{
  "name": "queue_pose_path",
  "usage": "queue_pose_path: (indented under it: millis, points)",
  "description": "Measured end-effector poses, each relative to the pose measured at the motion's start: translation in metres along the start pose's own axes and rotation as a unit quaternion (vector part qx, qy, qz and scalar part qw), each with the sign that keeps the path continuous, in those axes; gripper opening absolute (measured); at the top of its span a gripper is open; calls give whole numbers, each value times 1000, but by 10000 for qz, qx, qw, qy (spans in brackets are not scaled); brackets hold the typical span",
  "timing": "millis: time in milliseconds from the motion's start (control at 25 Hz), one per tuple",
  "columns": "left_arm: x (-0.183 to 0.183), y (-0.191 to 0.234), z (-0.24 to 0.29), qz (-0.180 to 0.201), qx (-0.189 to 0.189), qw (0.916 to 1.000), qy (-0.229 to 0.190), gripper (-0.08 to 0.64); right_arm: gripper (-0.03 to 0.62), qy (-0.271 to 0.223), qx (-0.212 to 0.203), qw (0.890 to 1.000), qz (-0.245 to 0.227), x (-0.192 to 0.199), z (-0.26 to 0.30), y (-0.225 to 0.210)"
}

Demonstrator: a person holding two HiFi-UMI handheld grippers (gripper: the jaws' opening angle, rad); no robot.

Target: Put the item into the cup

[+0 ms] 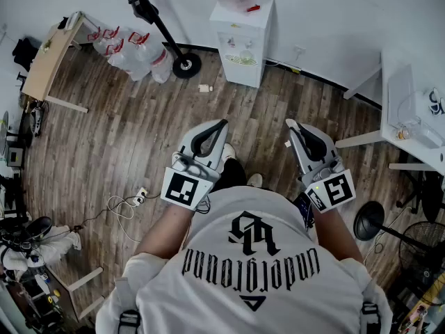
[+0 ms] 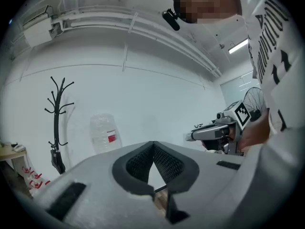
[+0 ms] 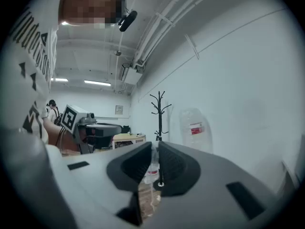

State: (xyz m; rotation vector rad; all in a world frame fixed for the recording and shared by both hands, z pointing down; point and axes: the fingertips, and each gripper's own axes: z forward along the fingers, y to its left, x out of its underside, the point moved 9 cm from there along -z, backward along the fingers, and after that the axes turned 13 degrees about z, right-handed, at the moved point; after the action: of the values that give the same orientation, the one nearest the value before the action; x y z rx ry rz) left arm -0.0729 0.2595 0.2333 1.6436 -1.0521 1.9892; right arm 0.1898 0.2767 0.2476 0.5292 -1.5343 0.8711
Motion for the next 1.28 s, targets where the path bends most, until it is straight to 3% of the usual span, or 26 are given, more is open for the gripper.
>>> queue_pose_path:
  millis: [720, 960, 1280]
  points:
    - [10, 18, 34, -74, 124, 9999, -33, 3, 52, 12, 163, 9998, 111, -2, 14, -26]
    - [21, 40, 50, 7, 195, 9998, 22, 3, 52, 76, 201, 9997, 119, -3, 41, -37]
    - [46, 98, 75, -186, 243, 9995, 57, 3, 52, 213, 219, 9994, 176, -5, 112, -57]
